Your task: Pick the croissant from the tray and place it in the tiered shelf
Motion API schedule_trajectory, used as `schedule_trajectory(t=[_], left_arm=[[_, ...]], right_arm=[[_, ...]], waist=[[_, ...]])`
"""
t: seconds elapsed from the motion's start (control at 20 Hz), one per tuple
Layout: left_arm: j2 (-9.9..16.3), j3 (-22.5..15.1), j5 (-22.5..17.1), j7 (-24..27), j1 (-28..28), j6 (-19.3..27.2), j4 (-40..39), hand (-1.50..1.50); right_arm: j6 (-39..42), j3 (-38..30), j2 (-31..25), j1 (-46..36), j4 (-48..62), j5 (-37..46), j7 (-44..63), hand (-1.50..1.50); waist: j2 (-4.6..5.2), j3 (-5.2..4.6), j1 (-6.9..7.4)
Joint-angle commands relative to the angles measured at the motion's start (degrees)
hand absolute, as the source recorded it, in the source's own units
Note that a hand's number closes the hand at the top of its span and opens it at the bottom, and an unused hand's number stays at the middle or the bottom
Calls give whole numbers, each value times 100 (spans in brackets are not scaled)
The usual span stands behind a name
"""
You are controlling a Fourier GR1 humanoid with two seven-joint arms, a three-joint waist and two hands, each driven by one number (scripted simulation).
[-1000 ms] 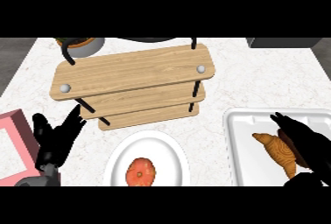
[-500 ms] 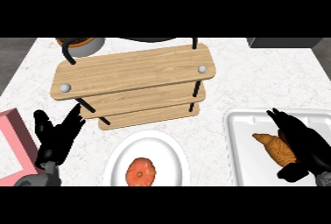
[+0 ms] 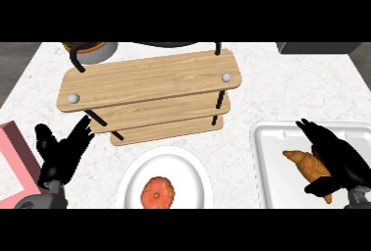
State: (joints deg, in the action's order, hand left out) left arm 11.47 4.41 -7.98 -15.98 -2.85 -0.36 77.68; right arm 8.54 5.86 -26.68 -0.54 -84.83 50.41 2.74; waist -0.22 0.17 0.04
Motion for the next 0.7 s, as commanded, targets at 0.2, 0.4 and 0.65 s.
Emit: schedule_trajectory(t=[0.2,0.4,0.65], left_arm=[[-130,-72,124,-118,-102,96,-61,0],[18,132,5,-72,65,-106,-115,0],[-358,-181,273,-113,338,250,308,0]], right_arm=[[572,993,-505,-175,501,1081,-515,150],[382,596,79,-49,353,486,-796,150],[405,597,92,321,-335,382,-960,150]], waist=[[40,-22,54],[20,-18,-14],[4,-19,-40]])
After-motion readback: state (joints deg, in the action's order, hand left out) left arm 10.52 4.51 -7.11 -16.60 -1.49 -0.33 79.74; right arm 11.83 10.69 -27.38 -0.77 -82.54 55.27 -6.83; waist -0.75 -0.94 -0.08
